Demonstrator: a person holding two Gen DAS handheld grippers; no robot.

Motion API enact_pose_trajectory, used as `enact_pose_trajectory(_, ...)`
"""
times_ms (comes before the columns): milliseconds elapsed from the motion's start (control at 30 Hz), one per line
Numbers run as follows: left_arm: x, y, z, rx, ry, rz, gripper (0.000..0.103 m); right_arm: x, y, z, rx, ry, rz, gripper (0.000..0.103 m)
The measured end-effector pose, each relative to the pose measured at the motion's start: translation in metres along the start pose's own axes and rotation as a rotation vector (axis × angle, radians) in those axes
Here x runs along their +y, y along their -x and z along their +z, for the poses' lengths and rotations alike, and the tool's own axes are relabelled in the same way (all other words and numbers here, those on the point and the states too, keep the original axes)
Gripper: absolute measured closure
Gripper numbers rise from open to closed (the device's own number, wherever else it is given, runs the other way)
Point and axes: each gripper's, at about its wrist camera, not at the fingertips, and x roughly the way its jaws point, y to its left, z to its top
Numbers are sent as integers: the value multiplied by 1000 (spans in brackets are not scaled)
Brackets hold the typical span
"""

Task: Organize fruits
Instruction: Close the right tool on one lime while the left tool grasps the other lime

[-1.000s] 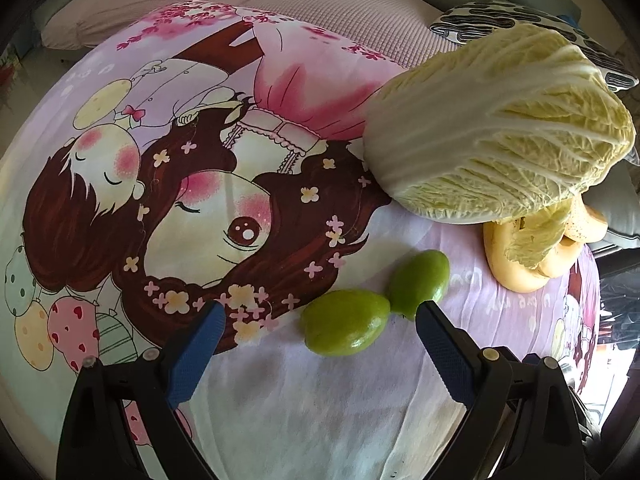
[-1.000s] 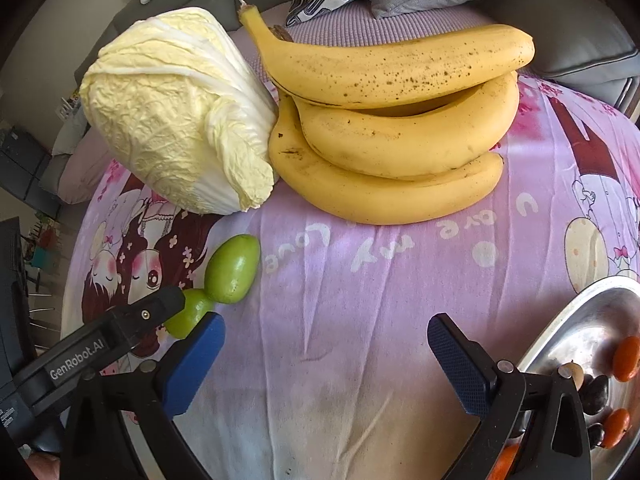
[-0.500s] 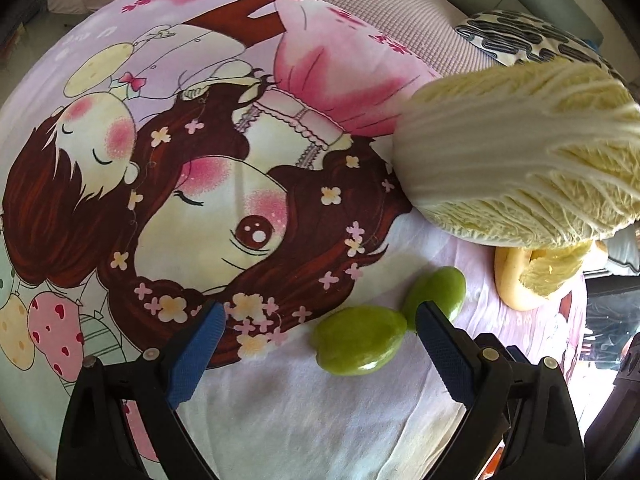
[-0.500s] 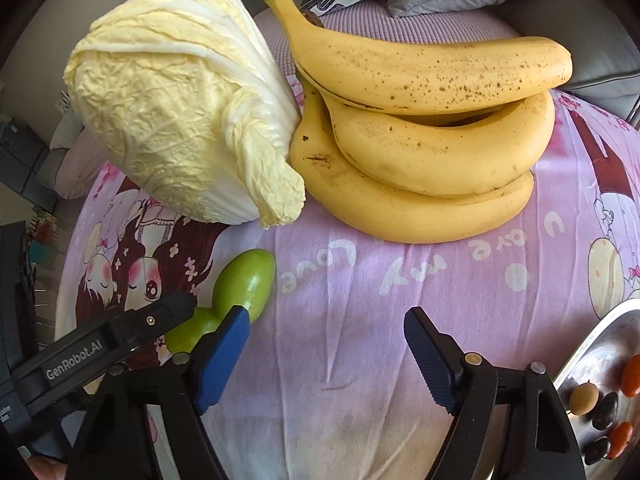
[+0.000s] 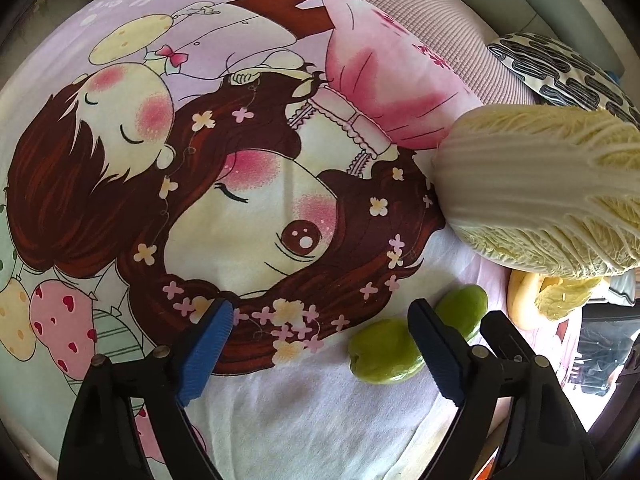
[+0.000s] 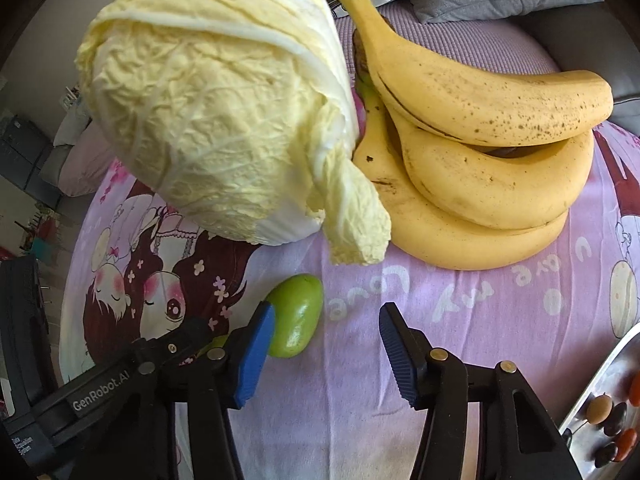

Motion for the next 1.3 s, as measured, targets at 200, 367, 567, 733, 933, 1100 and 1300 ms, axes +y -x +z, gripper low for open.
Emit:
enact_pose_trajectory(200, 16, 3, 3, -6, 37, -11, 18, 15, -9, 4, 2, 8, 5, 52)
enact_pose_trajectory(367, 25, 9, 2, -8, 60, -28, 18, 25, -21, 6, 16, 8, 8, 55)
enact_pose_trajectory(567, 28, 7, 4, -6, 65, -32, 19, 43, -41, 9, 32, 15, 6, 59)
enact_pose_trajectory(733, 32, 7, 5, -6, 72, -29, 20, 50, -52, 10, 39, 10, 5, 59)
enact_pose_trajectory(933, 32, 8, 4, -8, 78, -27, 20, 47, -62, 8, 49, 8, -4, 60)
enact_pose_trajectory(1100, 32, 8, 3, -10, 85, -25, 20, 47, -61, 2, 42, 20, -11, 61)
enact_pose_trajectory(1300, 29, 9, 3, -7, 82, -25, 20, 46, -53, -7, 38, 27, -5, 61)
